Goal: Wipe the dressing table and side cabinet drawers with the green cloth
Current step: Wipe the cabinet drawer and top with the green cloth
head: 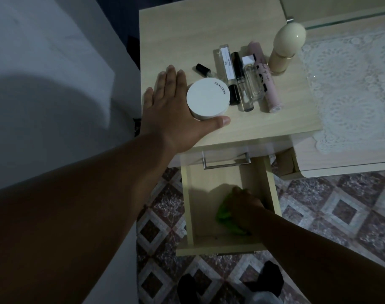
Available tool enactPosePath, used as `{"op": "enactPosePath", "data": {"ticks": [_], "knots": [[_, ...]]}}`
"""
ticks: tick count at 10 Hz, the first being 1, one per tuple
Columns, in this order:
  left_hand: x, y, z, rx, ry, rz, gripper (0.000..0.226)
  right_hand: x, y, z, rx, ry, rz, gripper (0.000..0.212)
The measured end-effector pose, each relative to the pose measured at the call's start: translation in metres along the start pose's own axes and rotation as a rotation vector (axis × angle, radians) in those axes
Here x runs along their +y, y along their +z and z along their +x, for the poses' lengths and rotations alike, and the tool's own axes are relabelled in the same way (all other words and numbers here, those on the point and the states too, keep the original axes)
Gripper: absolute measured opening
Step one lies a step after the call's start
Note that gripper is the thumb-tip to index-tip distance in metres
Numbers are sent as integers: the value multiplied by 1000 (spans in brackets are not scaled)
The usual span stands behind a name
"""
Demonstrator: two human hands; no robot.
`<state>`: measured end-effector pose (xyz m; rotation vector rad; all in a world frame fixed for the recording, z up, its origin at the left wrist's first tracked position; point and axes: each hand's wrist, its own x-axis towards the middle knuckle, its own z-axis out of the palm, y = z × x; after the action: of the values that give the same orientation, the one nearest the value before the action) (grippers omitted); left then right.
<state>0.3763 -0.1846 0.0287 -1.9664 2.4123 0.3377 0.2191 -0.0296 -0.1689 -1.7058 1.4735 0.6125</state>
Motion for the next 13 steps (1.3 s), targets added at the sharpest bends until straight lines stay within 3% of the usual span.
{"op": "enactPosePath", "data": {"ticks": [1,2,3,4,5,6,7,8,9,10,11,12,13], "knots": [[0,0,0,-5,-2,2,138,-8,-15,8,241,-57,56,73],[-1,1,1,-2,-7,-4,138,-20,-5,12,367,-258,-93,64],[0,1,0,2,-6,-7,139,-24,18,14,276,-596,-324,55],[-1,2,0,3,-6,-19,139,-9,18,31,278,-755,-506,54],[-1,2,1,6,-8,-13,139,-14,-18,46,433,-436,-308,60],[0,1,0,4,-11,-7,139,-25,-44,59,347,-105,-27,52],[0,2,0,4,-12,-9,140,-27,-34,56,506,-242,-162,55],[0,2,-1,-2,-12,-10,140,-19,-13,37,391,-572,-420,65],[1,0,-1,-1,-9,-11,139,3,9,36,275,-735,-450,60],[1,-1,-1,-7,-12,-19,139,-16,4,29,293,-549,588,36],[0,0,-2,-10,-18,-26,139,-64,-24,21,197,-92,1624,19],[1,0,-2,-9,-22,-15,139,-88,-33,26,245,-11,1496,19],[2,0,-2,-7,-14,-10,139,-93,-13,4,227,-89,1288,28]]}}
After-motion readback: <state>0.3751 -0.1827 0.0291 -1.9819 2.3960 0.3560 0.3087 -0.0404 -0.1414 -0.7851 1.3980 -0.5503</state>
